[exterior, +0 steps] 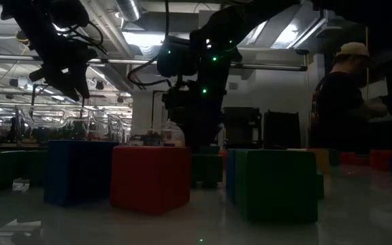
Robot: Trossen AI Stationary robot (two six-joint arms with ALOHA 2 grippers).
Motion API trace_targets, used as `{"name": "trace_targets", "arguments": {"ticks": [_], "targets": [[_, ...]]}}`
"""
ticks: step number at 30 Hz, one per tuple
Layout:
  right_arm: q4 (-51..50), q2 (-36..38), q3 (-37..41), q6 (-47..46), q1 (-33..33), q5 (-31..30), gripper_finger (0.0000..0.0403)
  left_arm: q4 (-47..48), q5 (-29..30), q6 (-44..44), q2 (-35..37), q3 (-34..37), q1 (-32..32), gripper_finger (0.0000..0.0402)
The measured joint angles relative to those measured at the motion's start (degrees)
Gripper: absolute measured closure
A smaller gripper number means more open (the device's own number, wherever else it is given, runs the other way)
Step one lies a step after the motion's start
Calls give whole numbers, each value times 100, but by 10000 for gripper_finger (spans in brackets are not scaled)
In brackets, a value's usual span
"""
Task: Sort blocks by size
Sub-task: Put the large orange game piece into the left transparent bin
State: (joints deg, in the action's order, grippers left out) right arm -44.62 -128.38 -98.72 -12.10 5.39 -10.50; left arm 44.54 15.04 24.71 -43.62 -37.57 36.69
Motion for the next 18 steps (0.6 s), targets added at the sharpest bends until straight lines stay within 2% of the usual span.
{"name": "trace_targets", "arguments": {"ticks": [4,10,18], "targets": [[-3,-4,-4,-13,31,253,191,-6,-94,29,0,-1,-64,238],[89,-4,-4,47,31,430,269,-85,-597,41,0,-1,-285,238],[1000,-13,-2,246,20,525,268,-584,-1528,254,0,-1,-670,238]]}}
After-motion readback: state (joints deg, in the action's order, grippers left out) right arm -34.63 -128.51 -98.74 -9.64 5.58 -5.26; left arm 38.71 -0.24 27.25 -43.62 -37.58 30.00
